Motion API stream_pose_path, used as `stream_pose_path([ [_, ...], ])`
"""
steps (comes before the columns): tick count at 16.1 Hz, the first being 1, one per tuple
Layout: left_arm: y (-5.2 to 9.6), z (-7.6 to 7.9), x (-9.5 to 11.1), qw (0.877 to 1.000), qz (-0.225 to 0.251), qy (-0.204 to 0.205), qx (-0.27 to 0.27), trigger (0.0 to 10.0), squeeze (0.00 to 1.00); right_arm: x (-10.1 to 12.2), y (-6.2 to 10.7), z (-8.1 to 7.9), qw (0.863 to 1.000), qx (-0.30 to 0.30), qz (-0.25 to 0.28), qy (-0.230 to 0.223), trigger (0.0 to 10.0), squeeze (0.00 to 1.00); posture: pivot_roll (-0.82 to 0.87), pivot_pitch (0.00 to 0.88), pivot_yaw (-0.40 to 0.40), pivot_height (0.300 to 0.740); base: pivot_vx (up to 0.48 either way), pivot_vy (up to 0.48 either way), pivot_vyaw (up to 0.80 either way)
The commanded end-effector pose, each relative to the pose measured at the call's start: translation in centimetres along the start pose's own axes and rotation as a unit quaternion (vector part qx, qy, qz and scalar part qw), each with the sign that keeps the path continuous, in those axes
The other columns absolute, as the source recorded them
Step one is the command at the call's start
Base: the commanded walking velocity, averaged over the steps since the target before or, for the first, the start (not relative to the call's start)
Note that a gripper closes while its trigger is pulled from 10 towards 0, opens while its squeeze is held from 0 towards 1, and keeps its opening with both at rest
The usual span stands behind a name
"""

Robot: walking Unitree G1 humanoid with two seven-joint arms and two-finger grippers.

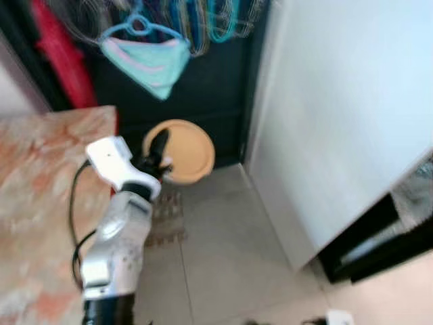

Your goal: Restocking fridge

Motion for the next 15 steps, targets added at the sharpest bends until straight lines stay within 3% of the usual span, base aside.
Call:
stream_pose_path([
  [1, -0.01, 0.42, 0.14, 1.000, 0.002, 0.002, -0.008, 10.0, 0.00, -1.32, 0.21, -0.23, 1.000, 0.001, -0.020, -0.003, 10.0, 0.00, 0.07, 0.167, 0.054, 0.740, 0.000, 0.000, -0.79],
  [15, 0.09, 0.27, -0.45, 1.000, -0.009, 0.001, -0.010, 10.0, 0.00, -1.43, 0.25, -0.12, 1.000, -0.008, -0.017, -0.009, 10.0, 0.00, 0.07, 0.168, 0.056, 0.740, 0.000, 0.000, -0.79],
])
Point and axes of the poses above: a point about 5 cm out from each wrist's last joint towards the gripper, its own y axis pointing back from the gripper into the wrist, its own x axis along the axis of the wrist's last joint, z = x × y, the point moved 4 cm from there along -y, pointing out of the wrist towards the gripper, and after that the axes turned 11 degrees about -y, right-handed, at the moved point
